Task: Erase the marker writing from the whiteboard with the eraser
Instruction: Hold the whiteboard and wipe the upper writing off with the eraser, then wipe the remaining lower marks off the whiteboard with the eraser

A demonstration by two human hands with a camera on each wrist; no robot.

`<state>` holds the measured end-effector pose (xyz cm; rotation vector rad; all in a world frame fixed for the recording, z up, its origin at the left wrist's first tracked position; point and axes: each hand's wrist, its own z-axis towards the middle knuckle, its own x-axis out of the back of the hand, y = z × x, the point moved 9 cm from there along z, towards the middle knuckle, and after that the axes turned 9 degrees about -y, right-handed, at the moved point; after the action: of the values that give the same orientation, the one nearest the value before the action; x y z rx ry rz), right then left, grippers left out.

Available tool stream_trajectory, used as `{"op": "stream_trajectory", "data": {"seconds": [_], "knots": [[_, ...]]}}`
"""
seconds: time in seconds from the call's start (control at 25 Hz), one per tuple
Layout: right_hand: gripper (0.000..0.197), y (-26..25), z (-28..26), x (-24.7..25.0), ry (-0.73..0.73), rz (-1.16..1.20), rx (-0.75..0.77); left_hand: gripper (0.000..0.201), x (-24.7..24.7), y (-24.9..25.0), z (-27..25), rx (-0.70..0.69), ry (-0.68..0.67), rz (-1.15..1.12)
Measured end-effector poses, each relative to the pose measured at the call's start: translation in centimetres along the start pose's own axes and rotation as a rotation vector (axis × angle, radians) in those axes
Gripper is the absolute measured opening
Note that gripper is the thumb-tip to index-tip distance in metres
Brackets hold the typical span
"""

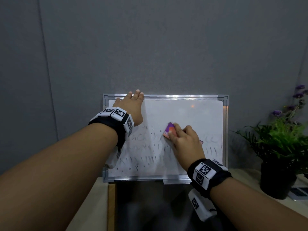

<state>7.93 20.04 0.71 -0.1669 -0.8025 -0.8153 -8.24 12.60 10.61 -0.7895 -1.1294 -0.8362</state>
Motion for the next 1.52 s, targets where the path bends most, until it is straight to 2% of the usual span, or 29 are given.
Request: {"op": "stream_trajectory", "data": {"seconds": [0.24, 0.52, 0.8, 1.0, 1.16, 1.24, 1.32, 1.4, 1.52], "knots": [[0.039, 1.6, 0.7, 1.1, 0.016, 0.018, -0.085, 0.087, -0.1, 0.2, -0.1, -0.002, -0.001, 0.005], [0.033, -1.8, -0.1, -0.4, -0.031, 0.015, 0.038, 0.087, -0.1, -0.1, 0.1, -0.009, 0.002, 0.002], [0.034, -0.2, 1.2, 1.1, 0.011, 0.045, -0.041, 0.088, -0.2, 0.0, 0.2, -0.015, 0.004, 0.001], [0.027, -3.3, 0.6, 0.9, -0.012, 0.005, 0.141, 0.088, -0.1, 0.0, 0.1, -0.016, -0.011, 0.016], [0.027, -1.2, 0.1, 1.3, -0.024, 0.008, 0.152, 0.089, 0.0, 0.0, -0.1, -0.039, -0.009, 0.008], [0.031, -0.4, 1.0, 2.0, 0.018, 0.051, 0.117, 0.093, -0.2, 0.0, -0.5, -0.012, 0.026, -0.042], [0.043, -0.5, 1.9, 2.7, 0.066, 0.132, 0.111, 0.103, -0.7, 0.6, -1.2, -0.003, 0.107, -0.081], [0.052, -1.1, 2.5, 3.7, 0.119, 0.217, 0.146, 0.105, -1.4, 2.2, -2.5, -0.091, 0.217, -0.126], [0.055, -1.7, 2.7, 4.8, 0.175, 0.297, 0.226, 0.087, -2.0, 4.1, -4.5, -0.257, 0.403, -0.128]]}}
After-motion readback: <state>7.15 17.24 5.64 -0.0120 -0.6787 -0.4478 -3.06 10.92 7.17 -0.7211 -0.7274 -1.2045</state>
